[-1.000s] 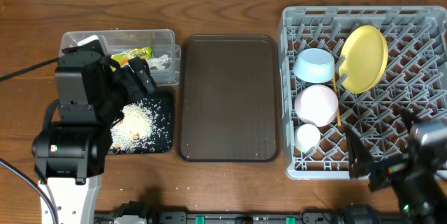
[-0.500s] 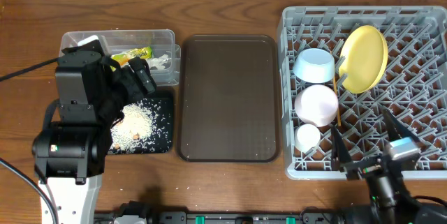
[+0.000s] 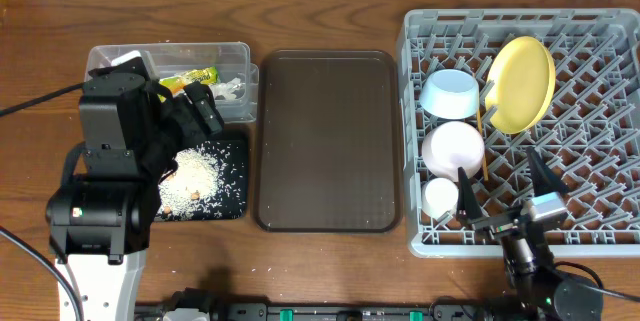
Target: Sort waste into correct bins and load items into the dishwasher rack
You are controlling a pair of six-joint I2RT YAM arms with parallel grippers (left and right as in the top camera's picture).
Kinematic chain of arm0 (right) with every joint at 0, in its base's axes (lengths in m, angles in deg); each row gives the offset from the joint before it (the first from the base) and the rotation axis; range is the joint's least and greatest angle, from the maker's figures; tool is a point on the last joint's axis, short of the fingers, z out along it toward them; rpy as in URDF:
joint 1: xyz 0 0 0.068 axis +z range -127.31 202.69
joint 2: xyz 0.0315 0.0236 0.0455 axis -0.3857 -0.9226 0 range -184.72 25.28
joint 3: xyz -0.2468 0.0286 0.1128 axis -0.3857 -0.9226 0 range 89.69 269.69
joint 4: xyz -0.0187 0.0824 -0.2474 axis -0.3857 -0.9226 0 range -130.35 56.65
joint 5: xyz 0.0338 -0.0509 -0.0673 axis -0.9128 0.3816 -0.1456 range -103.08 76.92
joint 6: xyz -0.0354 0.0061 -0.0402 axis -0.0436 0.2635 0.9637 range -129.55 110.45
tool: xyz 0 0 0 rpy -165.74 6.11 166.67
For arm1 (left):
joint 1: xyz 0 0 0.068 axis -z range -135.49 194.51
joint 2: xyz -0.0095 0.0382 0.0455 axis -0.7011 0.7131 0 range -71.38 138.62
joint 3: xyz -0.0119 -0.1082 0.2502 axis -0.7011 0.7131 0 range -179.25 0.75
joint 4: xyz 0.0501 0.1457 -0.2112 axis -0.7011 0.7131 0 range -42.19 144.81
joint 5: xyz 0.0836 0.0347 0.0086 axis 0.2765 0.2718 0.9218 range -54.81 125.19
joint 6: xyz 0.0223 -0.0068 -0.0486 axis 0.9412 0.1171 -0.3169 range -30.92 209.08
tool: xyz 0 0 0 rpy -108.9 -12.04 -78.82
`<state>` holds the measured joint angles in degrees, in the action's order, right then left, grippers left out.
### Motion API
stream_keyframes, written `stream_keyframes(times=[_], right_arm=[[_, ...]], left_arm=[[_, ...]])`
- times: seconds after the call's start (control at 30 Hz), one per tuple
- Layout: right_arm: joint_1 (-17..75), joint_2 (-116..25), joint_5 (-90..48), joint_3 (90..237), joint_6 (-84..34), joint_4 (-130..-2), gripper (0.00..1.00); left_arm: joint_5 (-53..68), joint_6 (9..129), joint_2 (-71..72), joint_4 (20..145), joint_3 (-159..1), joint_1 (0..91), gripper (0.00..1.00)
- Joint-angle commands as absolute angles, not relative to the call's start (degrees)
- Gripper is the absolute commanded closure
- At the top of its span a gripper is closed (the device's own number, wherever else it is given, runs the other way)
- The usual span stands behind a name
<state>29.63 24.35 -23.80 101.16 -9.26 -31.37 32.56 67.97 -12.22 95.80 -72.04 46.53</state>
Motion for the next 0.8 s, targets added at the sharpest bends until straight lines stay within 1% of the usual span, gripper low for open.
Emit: stream_keyframes(times=[0.0, 0.4, 0.6, 0.77], right_arm=[[30.89, 24.97, -23.58, 98.62, -9.89, -29.69, 0.01], [30.89, 24.99, -22.53, 89.94, -9.91, -22.35, 0.01], [30.89, 24.99, -22.31, 89.99, -9.65, -25.01, 0.01], [30.89, 24.99, -22.29, 90.01, -9.65, -32.71, 0.01]], left_arm=[[32.65, 68.48, -12.22, 95.80, -72.87, 46.29, 0.09], [32.65, 68.48, -12.22, 95.80, -72.87, 46.29, 0.09], [32.65, 68.48, -12.22, 95.80, -72.87, 46.29, 0.09], [32.65, 68.48, -12.22, 95.80, -72.87, 46.29, 0.09]])
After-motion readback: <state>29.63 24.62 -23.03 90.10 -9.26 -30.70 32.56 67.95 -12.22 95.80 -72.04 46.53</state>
